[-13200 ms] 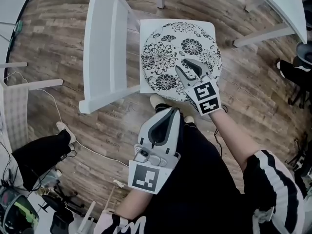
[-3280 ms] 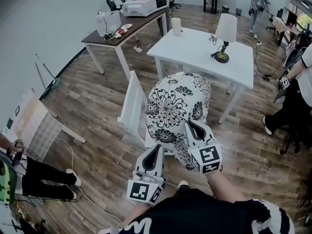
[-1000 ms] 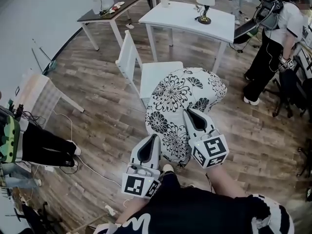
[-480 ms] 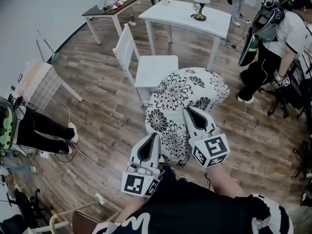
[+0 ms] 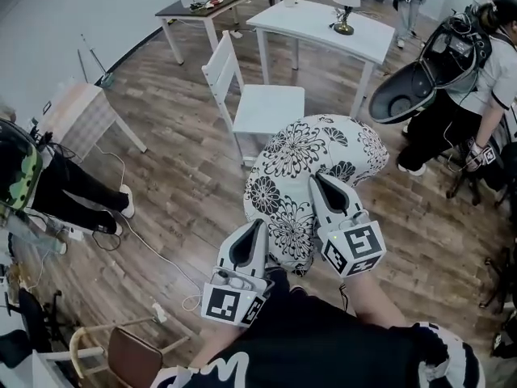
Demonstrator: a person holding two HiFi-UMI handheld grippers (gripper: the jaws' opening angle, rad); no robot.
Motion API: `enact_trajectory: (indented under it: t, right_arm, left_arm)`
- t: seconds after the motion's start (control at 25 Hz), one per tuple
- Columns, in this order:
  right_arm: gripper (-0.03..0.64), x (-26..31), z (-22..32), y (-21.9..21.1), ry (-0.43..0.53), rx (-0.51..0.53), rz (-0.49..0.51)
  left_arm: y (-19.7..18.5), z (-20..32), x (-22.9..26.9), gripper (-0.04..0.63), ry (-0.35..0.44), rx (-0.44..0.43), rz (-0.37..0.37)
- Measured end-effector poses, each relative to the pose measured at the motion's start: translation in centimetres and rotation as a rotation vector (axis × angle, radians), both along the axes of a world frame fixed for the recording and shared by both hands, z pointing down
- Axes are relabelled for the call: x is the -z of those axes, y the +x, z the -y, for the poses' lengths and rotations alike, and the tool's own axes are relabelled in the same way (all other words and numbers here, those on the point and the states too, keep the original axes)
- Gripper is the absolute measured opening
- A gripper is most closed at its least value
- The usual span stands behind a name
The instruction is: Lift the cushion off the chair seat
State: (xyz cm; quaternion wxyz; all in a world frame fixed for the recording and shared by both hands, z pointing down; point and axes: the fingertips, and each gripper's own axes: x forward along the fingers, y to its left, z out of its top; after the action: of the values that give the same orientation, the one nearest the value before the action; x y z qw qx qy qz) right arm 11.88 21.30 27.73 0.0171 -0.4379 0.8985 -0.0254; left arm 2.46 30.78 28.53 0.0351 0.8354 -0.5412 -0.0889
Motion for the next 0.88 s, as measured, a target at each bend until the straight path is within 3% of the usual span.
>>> enact_trajectory:
  t: [0.88]
  right_arm:
    - [0.031, 0.3, -0.1, -1.5, 0.012, -0.005, -0.026]
  left_arm:
    - [-0.3, 0.9, 0.6, 0.005, -0.004, -0.056, 0.010]
